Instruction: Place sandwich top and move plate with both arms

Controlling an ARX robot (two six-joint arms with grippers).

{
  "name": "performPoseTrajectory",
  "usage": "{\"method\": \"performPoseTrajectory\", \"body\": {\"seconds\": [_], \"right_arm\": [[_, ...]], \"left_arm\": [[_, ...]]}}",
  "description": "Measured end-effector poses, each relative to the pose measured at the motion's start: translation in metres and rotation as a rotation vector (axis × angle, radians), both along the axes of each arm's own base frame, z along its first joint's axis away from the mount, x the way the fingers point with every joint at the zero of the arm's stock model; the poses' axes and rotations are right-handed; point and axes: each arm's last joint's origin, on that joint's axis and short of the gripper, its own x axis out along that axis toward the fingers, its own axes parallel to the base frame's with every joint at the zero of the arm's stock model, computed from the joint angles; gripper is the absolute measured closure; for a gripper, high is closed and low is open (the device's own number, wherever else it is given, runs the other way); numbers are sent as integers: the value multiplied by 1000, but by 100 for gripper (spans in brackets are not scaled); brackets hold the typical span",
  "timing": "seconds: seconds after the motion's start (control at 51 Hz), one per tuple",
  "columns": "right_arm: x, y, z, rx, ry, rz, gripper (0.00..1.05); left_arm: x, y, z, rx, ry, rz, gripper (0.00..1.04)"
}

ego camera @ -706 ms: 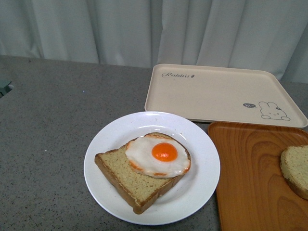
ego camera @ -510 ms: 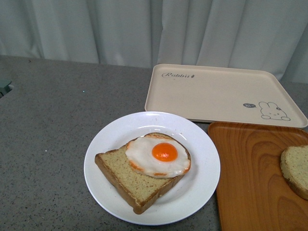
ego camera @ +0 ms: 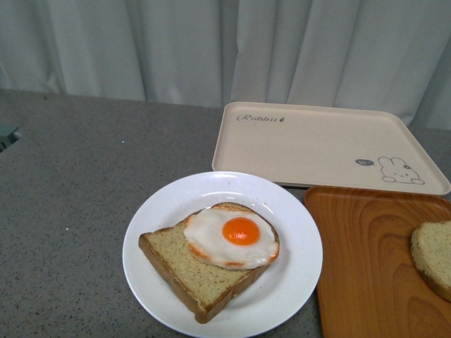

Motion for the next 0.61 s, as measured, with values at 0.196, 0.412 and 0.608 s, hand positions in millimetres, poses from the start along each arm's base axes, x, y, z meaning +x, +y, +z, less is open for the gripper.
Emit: {"method": "performPoseTrajectory", "body": {"seconds": [0.196, 0.412, 0.608], "right_arm": [[0, 0, 0, 0, 0, 0, 9], [0, 0, 0, 0, 0, 0, 9], [0, 0, 0, 0, 0, 0, 9]], "left_arm": [[0, 0, 0, 0, 0, 0, 7], [0, 0, 0, 0, 0, 0, 7], [0, 0, 0, 0, 0, 0, 7]]}}
